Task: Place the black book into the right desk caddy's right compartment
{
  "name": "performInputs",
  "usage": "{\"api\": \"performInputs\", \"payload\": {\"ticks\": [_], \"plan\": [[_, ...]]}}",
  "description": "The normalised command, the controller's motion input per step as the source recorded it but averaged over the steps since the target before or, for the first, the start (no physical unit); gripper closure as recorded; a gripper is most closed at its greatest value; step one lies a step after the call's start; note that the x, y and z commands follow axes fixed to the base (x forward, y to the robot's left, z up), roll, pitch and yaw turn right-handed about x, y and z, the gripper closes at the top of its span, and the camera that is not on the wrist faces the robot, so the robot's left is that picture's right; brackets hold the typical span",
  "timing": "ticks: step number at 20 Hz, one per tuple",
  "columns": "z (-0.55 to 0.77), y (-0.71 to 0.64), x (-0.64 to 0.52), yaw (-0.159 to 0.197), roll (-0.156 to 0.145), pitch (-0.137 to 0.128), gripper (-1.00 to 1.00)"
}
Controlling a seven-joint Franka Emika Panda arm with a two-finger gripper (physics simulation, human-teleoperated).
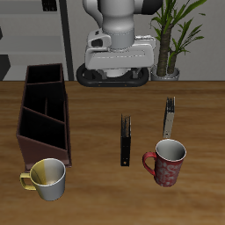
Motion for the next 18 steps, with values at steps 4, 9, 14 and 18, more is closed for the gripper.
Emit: {"api": "performInputs", "payload": {"ticks": [4,9,14,18], "plan": [[-0.25,-0.18,0.25,0.035,-0.033,-0.005,-1.00],[-0.42,-0.10,0.25,0.047,-0.030,0.029,-1.00],[-0.28,0.07,0.04,0.011,-0.005,0.023,-1.00],[-0.28,0.16,0.01,-0.004,0.011,0.029,-1.00]]}}
